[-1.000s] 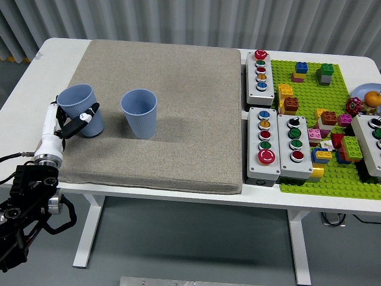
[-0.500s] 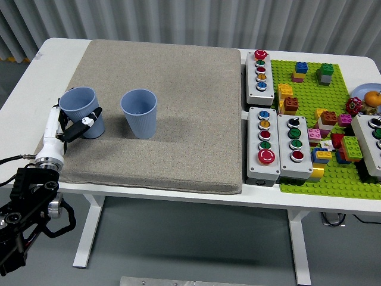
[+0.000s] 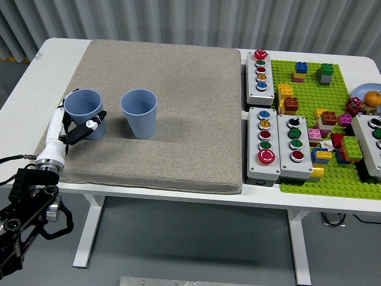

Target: Pick cup pour cup place

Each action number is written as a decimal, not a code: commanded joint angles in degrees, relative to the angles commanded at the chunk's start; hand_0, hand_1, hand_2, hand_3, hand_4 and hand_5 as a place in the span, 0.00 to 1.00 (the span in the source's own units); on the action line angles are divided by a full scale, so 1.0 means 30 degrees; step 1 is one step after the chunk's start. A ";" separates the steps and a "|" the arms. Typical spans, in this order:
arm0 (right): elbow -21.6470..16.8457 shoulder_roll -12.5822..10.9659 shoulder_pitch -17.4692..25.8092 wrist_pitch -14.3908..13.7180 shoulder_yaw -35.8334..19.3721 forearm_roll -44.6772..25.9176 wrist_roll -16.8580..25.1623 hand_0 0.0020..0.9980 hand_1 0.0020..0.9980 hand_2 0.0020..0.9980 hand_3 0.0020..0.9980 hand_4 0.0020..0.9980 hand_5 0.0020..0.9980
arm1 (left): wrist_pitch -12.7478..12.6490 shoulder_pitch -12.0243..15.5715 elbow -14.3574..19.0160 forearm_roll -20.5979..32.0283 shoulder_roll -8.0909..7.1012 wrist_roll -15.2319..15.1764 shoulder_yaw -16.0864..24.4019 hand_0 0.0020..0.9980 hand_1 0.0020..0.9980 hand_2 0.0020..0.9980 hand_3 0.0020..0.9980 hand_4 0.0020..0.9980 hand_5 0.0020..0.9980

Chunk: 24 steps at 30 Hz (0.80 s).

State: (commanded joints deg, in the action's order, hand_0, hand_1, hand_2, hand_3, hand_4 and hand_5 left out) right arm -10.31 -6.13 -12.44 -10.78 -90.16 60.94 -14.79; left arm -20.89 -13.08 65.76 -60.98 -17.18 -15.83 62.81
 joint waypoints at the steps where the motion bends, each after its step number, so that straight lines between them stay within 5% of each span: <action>1: 0.0000 0.0000 0.0003 -0.0001 -0.0004 -0.0003 0.0003 0.71 0.66 0.63 0.59 0.00 0.11 | 0.0044 0.0071 0.0093 -0.0109 -0.0001 0.0060 0.0074 0.87 0.88 1.00 1.00 0.95 0.37; 12: 0.0000 -0.0025 -0.0056 0.0035 -0.0051 0.0045 -0.0007 0.71 0.66 0.63 0.59 0.00 0.11 | 0.0175 0.0533 0.0895 -0.1048 -0.0108 0.0565 0.0863 1.00 1.00 1.00 1.00 1.00 0.46; 24: 0.0000 -0.0035 -0.0001 0.0099 -0.0186 0.0246 -0.0029 0.71 0.66 0.63 0.59 0.00 0.10 | 0.0291 0.2238 0.3023 -0.2260 -0.0362 0.0800 0.2553 1.00 1.00 1.00 1.00 1.00 0.57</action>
State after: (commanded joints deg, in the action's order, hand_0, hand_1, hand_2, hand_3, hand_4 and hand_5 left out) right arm -10.31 -6.23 -12.44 -10.49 -90.71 61.68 -14.87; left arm -20.02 -6.37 74.83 -67.76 -18.27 -13.43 70.47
